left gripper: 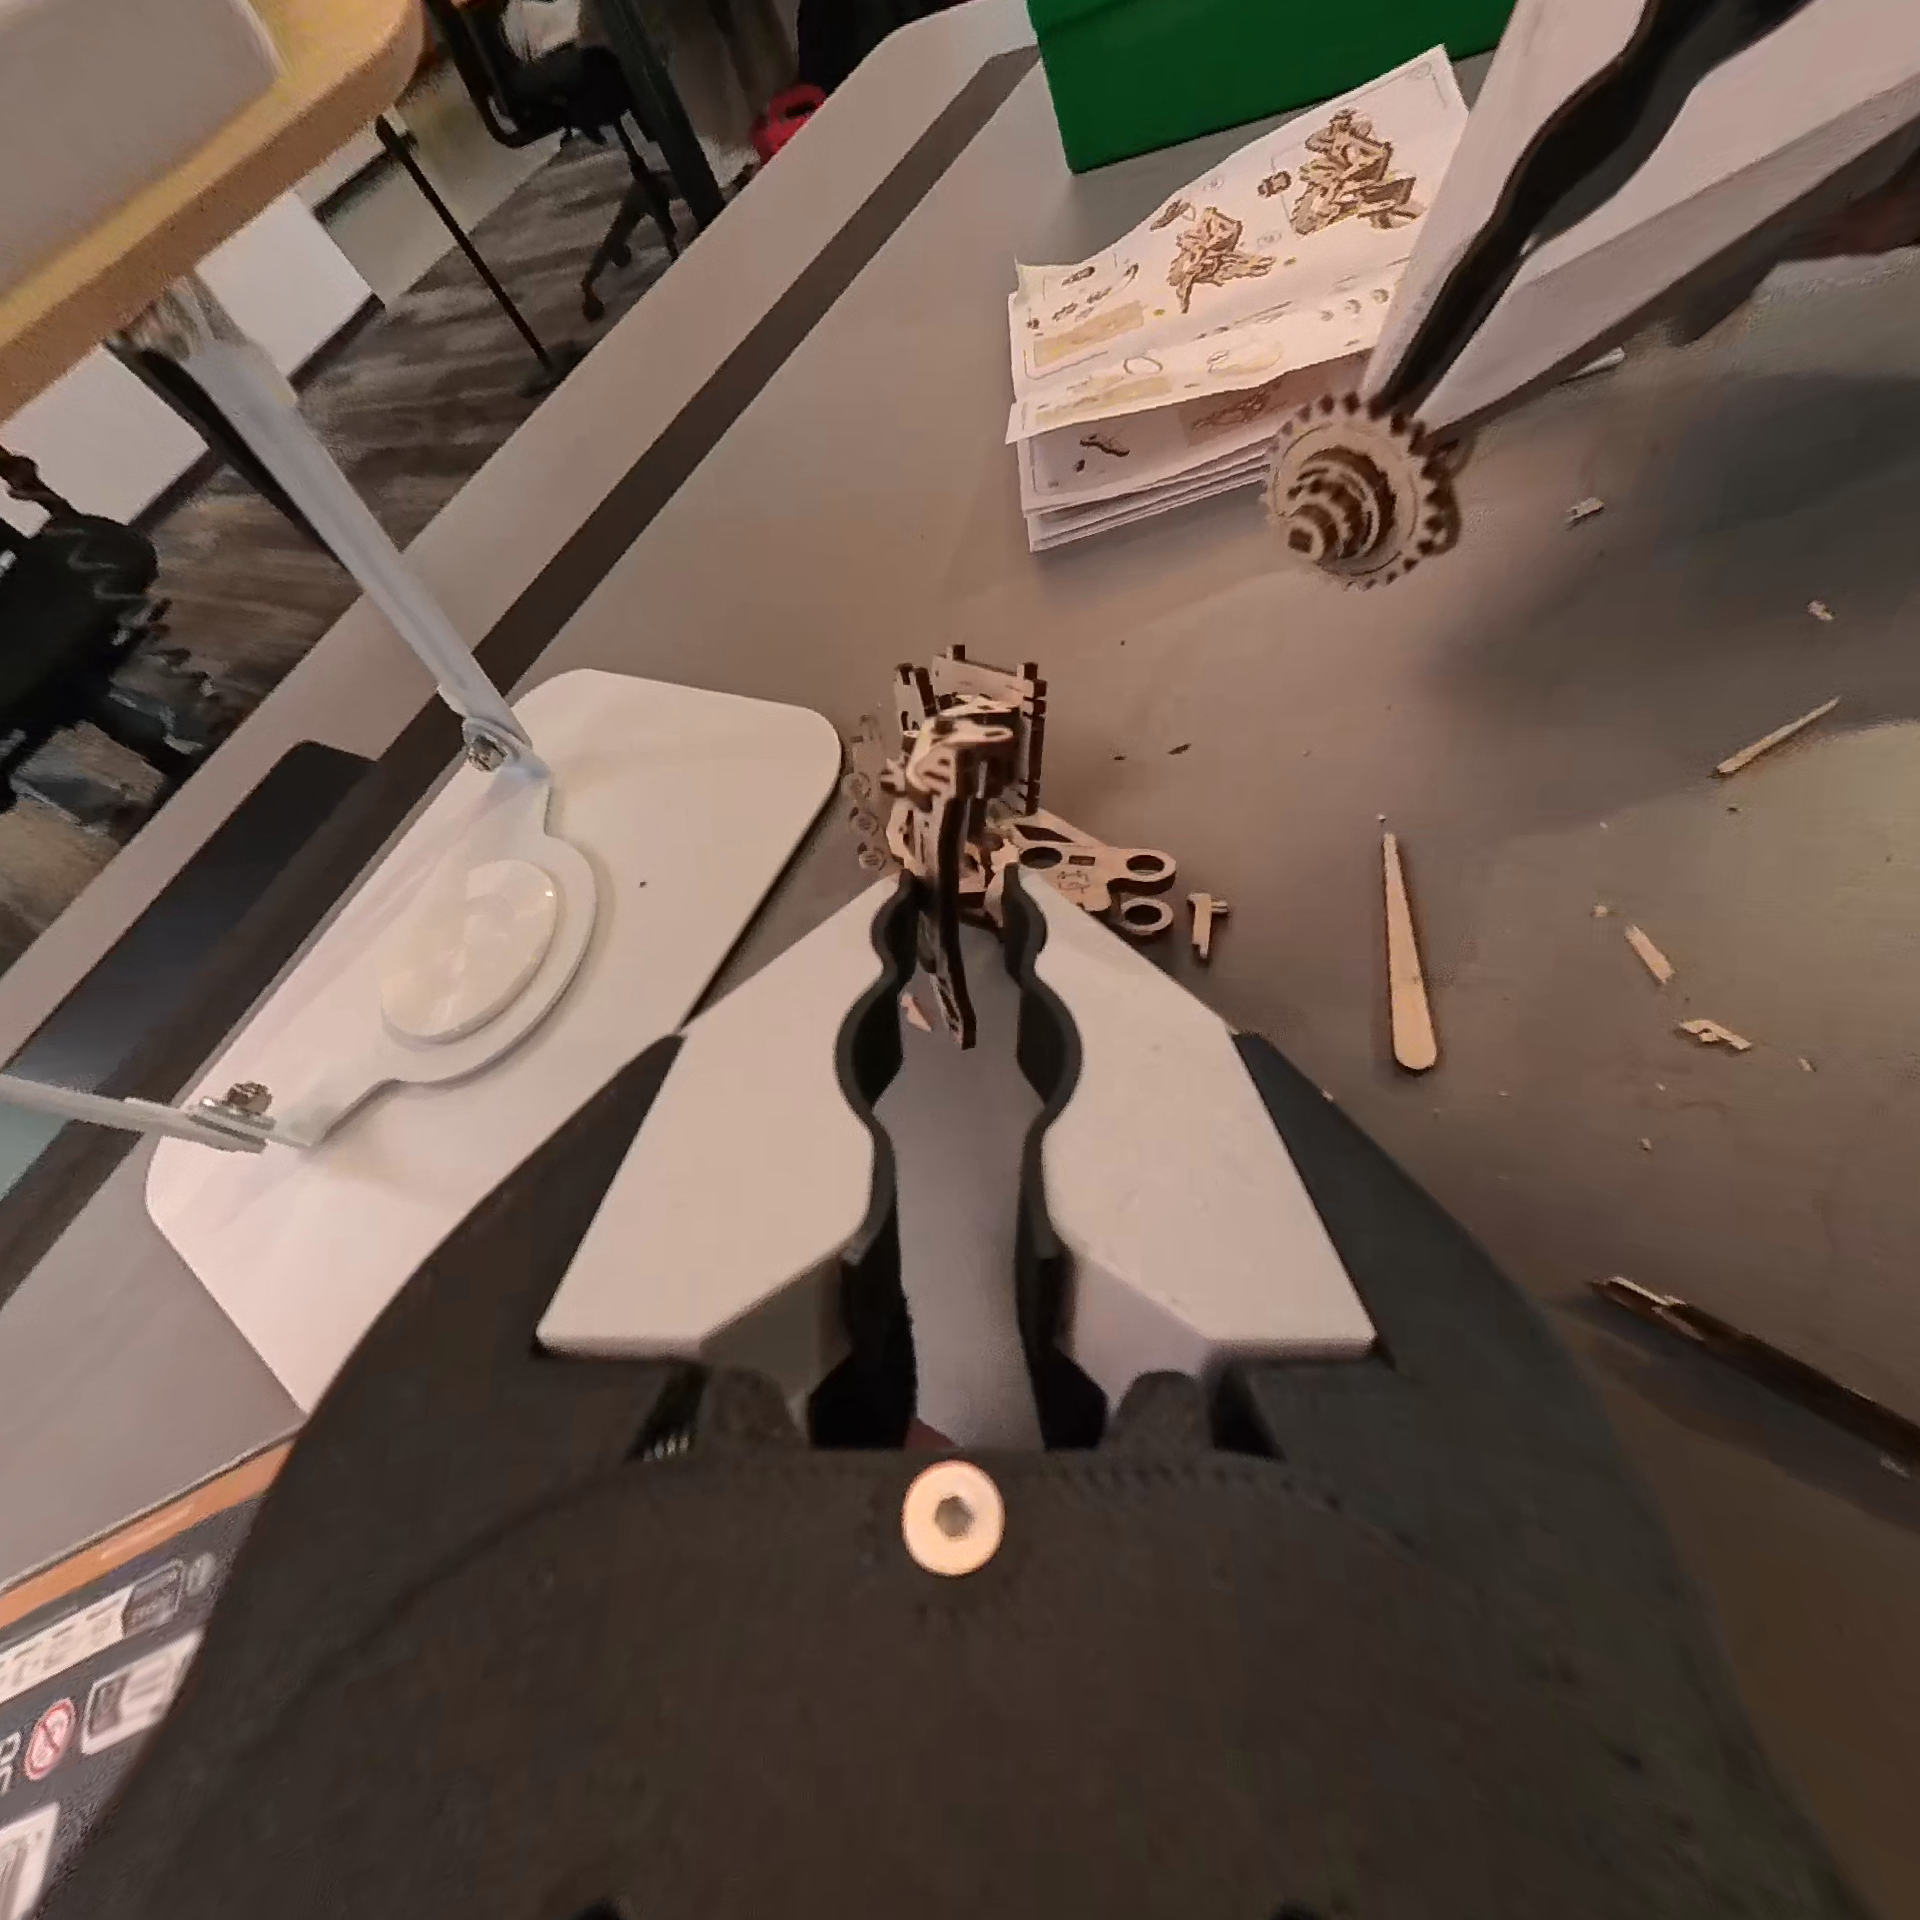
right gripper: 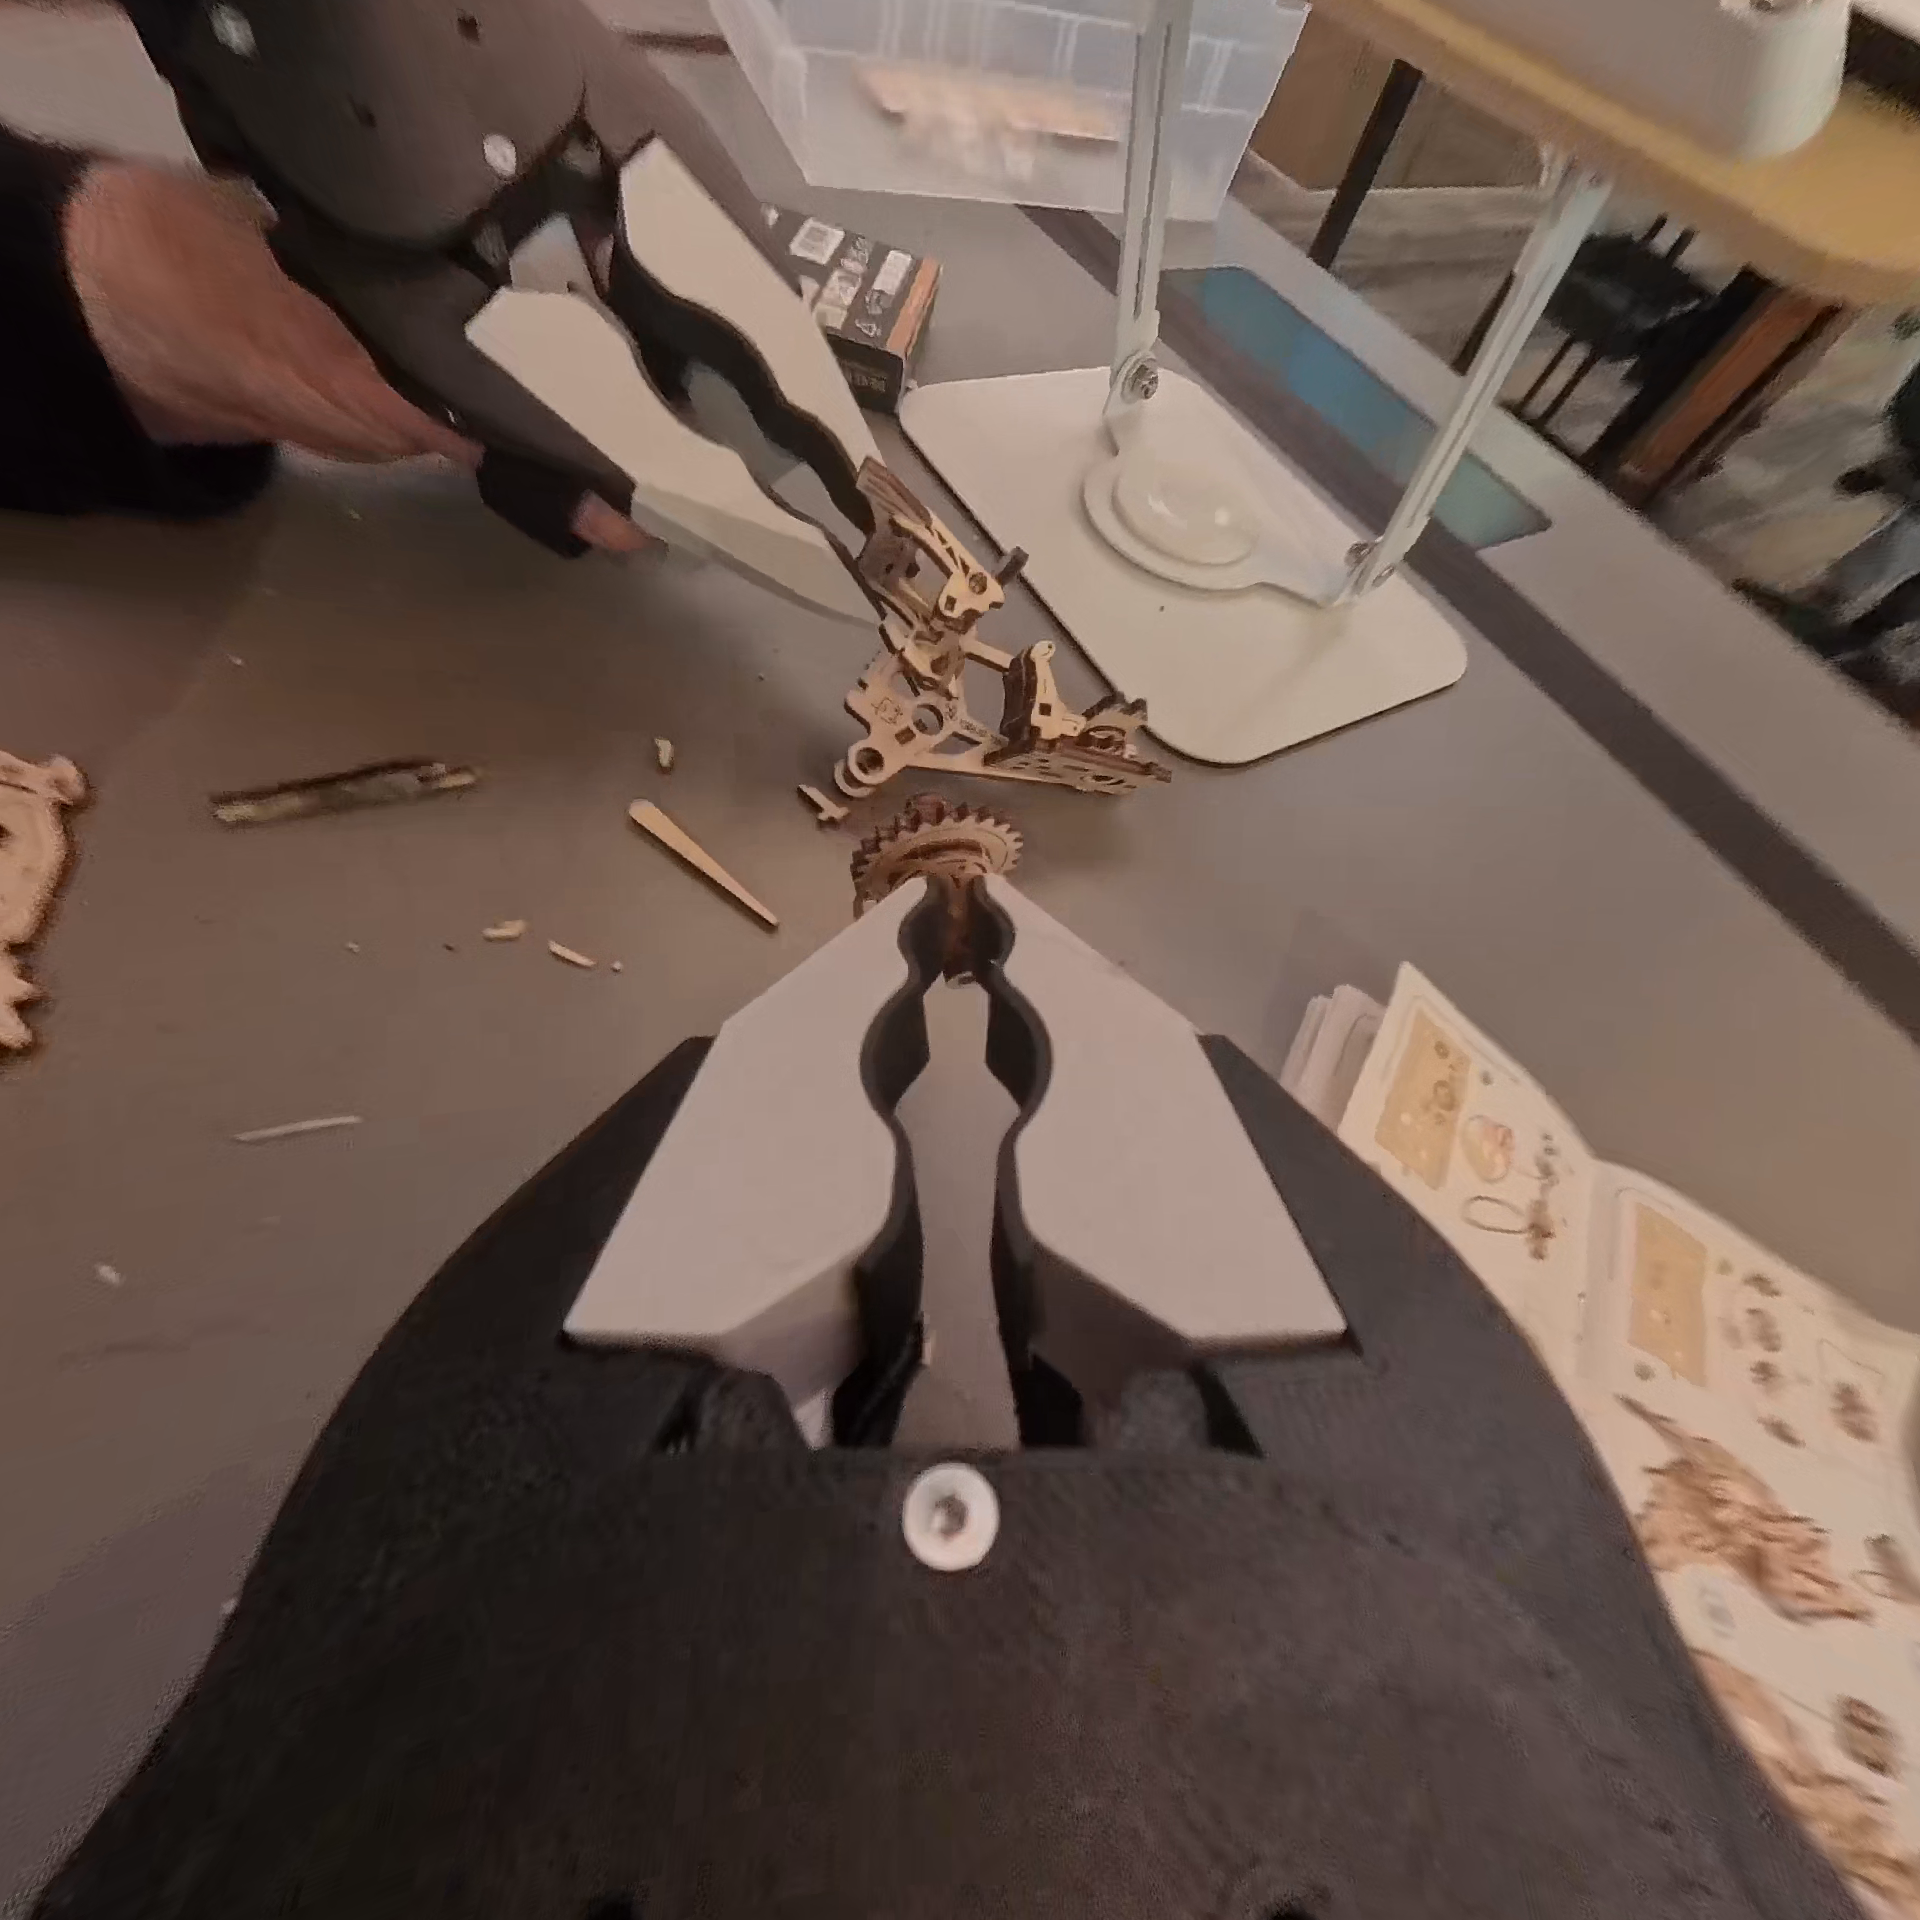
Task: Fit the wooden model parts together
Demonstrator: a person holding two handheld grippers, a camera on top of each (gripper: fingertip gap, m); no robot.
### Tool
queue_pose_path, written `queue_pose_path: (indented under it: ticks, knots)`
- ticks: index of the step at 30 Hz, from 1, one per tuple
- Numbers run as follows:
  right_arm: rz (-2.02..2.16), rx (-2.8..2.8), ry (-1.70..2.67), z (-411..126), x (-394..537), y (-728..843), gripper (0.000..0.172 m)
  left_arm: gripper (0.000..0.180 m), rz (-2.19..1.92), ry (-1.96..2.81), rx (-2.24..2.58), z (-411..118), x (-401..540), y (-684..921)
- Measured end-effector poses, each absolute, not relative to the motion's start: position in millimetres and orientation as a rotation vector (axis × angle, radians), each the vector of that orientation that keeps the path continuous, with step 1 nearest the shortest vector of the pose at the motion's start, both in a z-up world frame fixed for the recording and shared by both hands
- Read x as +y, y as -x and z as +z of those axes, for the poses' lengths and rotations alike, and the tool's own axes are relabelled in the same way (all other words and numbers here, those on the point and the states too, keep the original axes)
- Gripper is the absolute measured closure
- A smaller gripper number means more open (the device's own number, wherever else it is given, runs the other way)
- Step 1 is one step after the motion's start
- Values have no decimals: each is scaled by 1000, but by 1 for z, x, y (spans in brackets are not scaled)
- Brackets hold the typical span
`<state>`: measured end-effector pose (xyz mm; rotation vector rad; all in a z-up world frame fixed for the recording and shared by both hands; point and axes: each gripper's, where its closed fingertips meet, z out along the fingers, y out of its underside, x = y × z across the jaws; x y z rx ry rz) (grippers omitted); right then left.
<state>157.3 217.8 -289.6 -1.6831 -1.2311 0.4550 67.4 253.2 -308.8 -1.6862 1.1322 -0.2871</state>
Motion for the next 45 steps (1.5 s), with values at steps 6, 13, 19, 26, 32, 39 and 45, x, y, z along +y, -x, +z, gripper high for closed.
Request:
queue_pose_path:
  ticks: [6, 13, 19, 26, 32, 39, 45]
  knots:
    - [-44, -1488, 1441, -299, 215, -151, 171, 167, -242, 1643, 1155, -308, 254, -70]
    - [-229, -1638, 1325, -317, 206, -141, 171, 168, -241, 1642, 1131, -306, 256, -68]
    - [-247, -1658, 1303, -321, 201, -142, 170, 160, -259, 1639, 1134, -305, 254, -68]
    - [-230, -1690, 1341, -330, 193, -142, 163, 154, -299, 1652, 1130, -305, 253, -65]
    - [-115, -1620, 1411, -316, 189, -149, 158, 152, -308, 1651, 1135, -305, 251, -65]
    - [-44, -1572, 1522, -318, 198, -157, 153, 151, -322, 1666, 1130, -306, 251, -61]
    - [-24, -1626, 1519, -328, 199, -149, 154, 151, -323, 1676, 1135, -307, 252, -60]
